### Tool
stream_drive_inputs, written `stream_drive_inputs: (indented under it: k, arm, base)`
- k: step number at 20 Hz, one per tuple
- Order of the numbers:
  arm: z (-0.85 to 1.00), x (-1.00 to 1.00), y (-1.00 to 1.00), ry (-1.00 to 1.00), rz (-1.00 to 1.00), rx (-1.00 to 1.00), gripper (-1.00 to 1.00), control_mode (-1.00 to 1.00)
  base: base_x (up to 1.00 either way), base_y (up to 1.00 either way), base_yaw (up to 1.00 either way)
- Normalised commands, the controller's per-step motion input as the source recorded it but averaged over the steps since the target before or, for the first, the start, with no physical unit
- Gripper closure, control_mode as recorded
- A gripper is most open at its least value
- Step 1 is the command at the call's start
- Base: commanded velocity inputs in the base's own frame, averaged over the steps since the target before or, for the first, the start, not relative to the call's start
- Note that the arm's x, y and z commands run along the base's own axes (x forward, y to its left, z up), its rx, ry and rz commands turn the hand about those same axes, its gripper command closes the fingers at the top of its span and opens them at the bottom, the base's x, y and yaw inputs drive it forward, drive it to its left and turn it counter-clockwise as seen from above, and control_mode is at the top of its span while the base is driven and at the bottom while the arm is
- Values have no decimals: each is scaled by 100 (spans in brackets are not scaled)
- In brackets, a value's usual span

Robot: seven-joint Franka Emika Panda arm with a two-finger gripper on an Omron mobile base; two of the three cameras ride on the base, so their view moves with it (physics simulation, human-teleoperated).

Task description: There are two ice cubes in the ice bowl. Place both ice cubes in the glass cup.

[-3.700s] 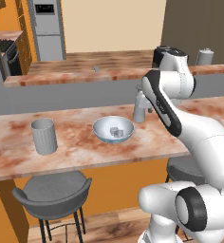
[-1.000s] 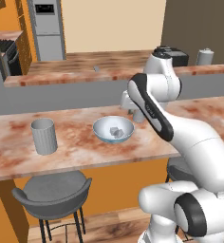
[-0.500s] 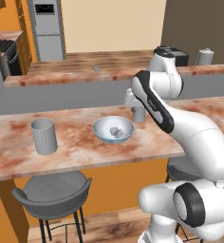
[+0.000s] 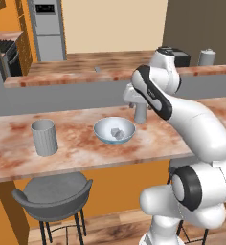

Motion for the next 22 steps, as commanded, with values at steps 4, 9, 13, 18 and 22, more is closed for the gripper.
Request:
stream_drive_inputs:
  k: [4, 9, 13, 18, 22]
  arm:
    - [-8, 34, 0, 4, 0, 0, -100, -100]
    - [-33, 16, 8, 13, 0, -4, -100, -100]
    - [-47, 15, 22, 14, 0, 0, -100, -100]
    - [-40, 28, 32, 7, 0, 0, -100, -100]
    - [-46, 30, 21, 0, 0, -2, -100, -100]
  base:
    - [0, 0, 0]
    - [0, 0, 0]
    - [0, 0, 0]
    - [0, 0, 0]
    - [0, 0, 0]
